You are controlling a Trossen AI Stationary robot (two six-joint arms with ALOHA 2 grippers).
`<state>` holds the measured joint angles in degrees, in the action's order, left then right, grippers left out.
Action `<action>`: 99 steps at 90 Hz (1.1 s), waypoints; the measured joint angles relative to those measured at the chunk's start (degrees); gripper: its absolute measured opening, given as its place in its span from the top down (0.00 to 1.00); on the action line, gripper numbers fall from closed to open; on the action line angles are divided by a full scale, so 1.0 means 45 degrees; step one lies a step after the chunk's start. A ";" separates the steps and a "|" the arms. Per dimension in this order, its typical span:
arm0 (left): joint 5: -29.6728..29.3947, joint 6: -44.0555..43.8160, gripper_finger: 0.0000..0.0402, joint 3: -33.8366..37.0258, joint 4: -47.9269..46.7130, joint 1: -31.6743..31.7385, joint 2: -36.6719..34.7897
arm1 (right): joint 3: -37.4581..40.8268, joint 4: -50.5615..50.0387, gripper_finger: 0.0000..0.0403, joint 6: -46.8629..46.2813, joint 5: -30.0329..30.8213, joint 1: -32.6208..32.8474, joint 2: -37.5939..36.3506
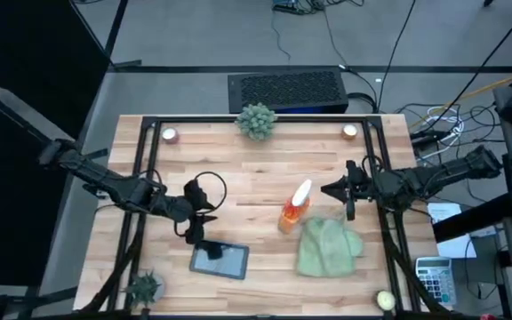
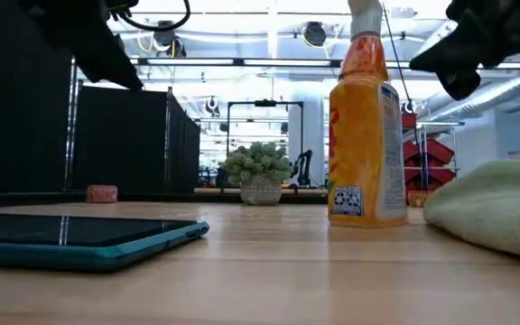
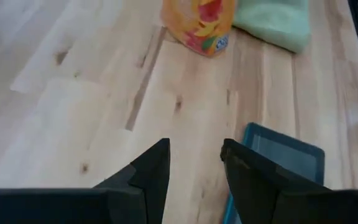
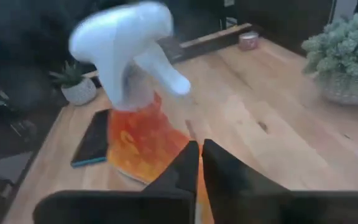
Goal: Apply microfiber cloth
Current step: Return to Home Position
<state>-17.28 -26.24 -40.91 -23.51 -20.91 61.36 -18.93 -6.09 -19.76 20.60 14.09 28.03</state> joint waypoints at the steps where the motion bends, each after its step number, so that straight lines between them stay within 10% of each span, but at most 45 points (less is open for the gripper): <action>1: -0.0009 0.0050 0.67 0.0000 0.0031 0.0016 0.0000 | 0.0062 0.0105 0.99 0.0069 -0.0002 -0.0022 -0.0057; 71: -0.0234 0.2683 0.67 0.1076 0.2805 0.1534 -0.0810 | 0.4044 0.3990 1.00 0.2884 -0.1134 -0.0307 -0.3352; 99: 0.3206 0.2528 0.67 0.3542 0.4365 0.2920 -0.4284 | 0.4040 0.3308 1.00 0.3368 -0.0248 -0.0312 -0.3754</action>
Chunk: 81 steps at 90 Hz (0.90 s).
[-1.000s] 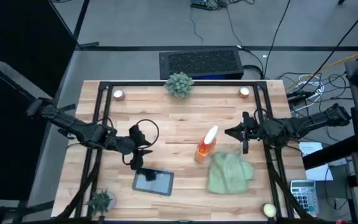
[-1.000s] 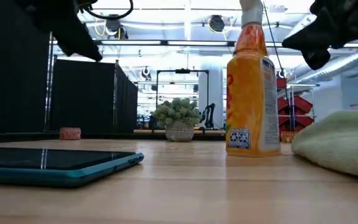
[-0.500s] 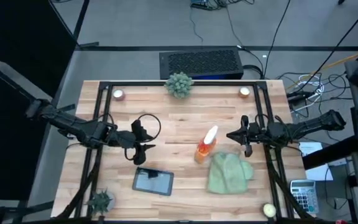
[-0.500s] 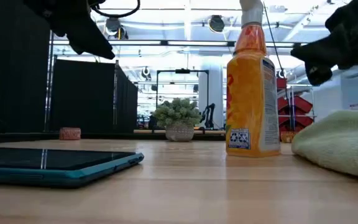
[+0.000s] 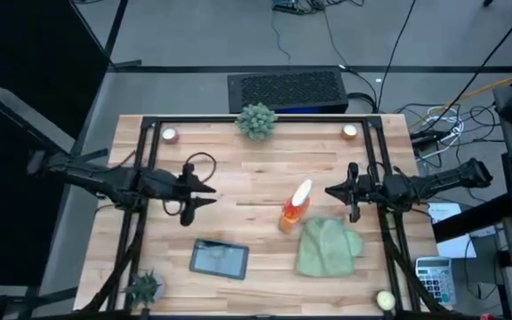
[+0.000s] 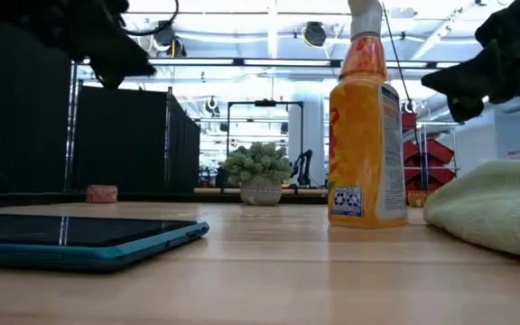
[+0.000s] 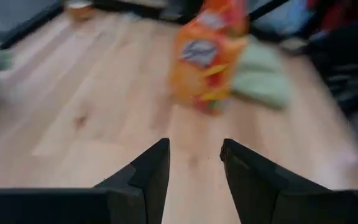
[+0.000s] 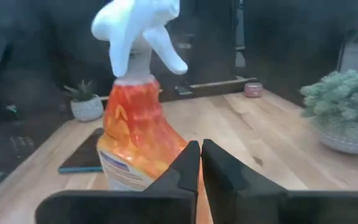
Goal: Apply microfiber cloth
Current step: Return to Home Position
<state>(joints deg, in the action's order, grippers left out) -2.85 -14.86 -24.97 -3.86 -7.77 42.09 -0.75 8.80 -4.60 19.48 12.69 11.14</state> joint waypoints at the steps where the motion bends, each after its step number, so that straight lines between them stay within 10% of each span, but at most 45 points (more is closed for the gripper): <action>1: 0.0040 -0.0097 0.67 0.0058 0.0017 0.0014 -0.0113 | 0.0000 0.0000 1.00 0.0092 0.0047 0.0000 0.0006; 18: -0.1239 -0.1960 0.67 0.0382 -0.0742 0.0062 -0.1010 | -0.0317 0.0138 1.00 -0.0688 0.0316 0.0005 0.0010; 38: -0.1079 0.0953 0.67 0.1000 -0.0595 -0.0418 -0.1374 | -0.0321 0.0242 1.00 -0.0319 -0.0585 -0.0028 0.0000; 52: -0.0963 0.1066 0.67 0.2810 0.0337 -0.0412 -0.3544 | -0.0321 0.0233 1.00 0.0001 -0.2809 -0.0348 -0.0382; 81: -0.0589 0.1159 0.67 0.4320 0.0118 -0.0360 -0.7755 | -0.0321 -0.0945 1.00 -0.0467 -0.3090 -0.1601 -0.1525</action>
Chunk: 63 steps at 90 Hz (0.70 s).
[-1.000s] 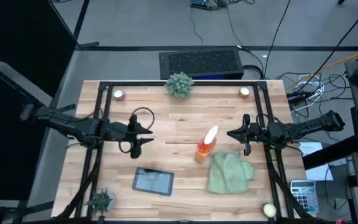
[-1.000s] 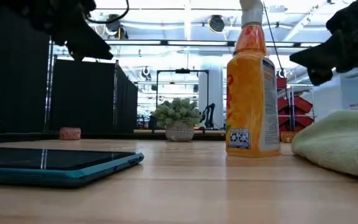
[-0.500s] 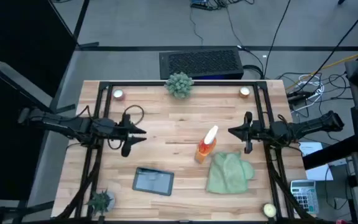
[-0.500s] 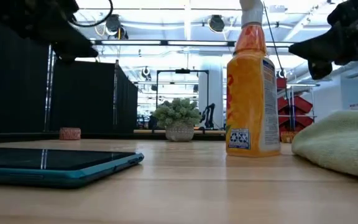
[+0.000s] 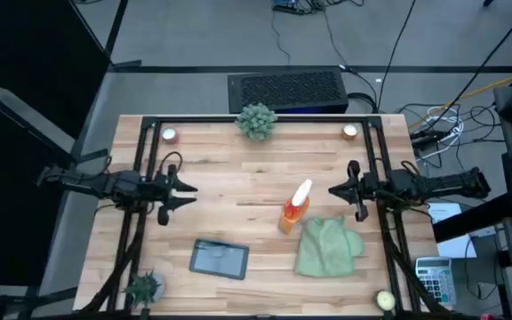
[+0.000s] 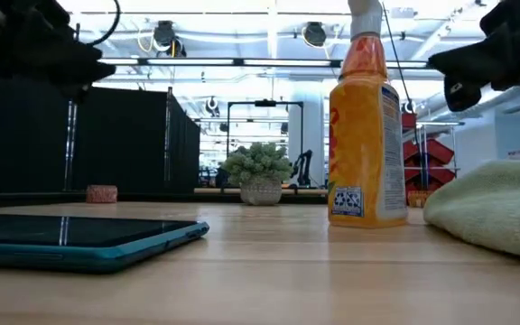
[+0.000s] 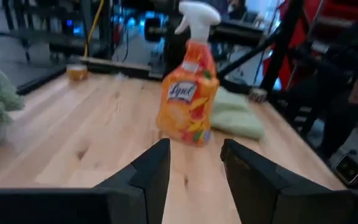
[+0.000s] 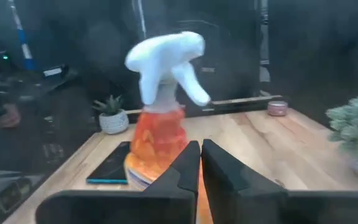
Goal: Apply microfiber cloth
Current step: Return to Home Position
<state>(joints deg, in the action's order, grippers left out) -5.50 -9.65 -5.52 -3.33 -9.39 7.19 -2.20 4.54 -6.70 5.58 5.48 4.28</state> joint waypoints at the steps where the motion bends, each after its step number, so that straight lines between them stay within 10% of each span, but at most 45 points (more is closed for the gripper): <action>1: 0.0030 -0.0036 0.67 0.0084 -0.0015 0.0000 -0.0120 | 0.0000 -0.0056 1.00 -0.0009 -0.0010 -0.0027 -0.0031; 63: 0.1083 0.0374 0.67 0.0934 0.0352 0.0019 -0.1600 | 0.0316 -0.0765 1.00 -0.0177 -0.1760 -0.0628 -0.0807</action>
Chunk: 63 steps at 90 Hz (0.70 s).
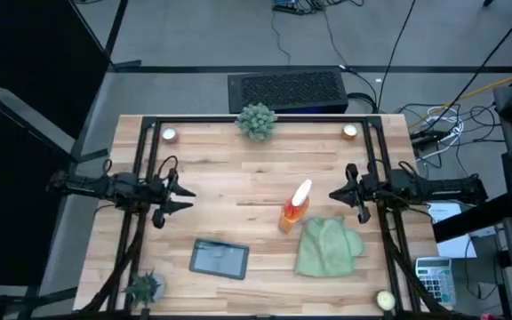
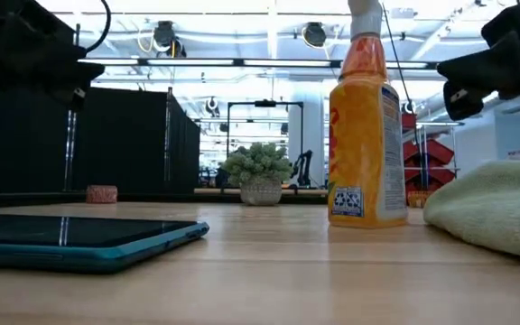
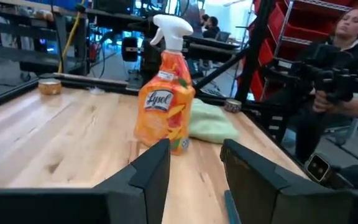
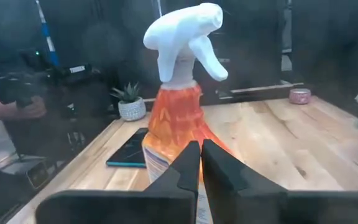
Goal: Apply microfiber cloth
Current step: Return to Home Position
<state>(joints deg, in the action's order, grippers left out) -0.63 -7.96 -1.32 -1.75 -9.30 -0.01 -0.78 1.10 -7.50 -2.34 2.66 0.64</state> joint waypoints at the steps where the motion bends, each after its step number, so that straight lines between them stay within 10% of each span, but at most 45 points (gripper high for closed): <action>1: -0.0026 0.0024 0.67 0.0000 0.0004 0.0000 0.0000 | 0.0000 0.0000 1.00 0.0006 0.0055 0.0000 0.0000; 63: -0.0202 -0.0127 0.67 0.0000 0.0017 -0.0010 0.0078 | 0.0000 -0.0078 1.00 -0.0560 0.0518 0.0015 0.0058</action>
<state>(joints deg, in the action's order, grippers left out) -1.54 -8.54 -1.32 -1.67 -9.34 0.34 -0.78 0.75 -10.02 -0.01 2.72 0.91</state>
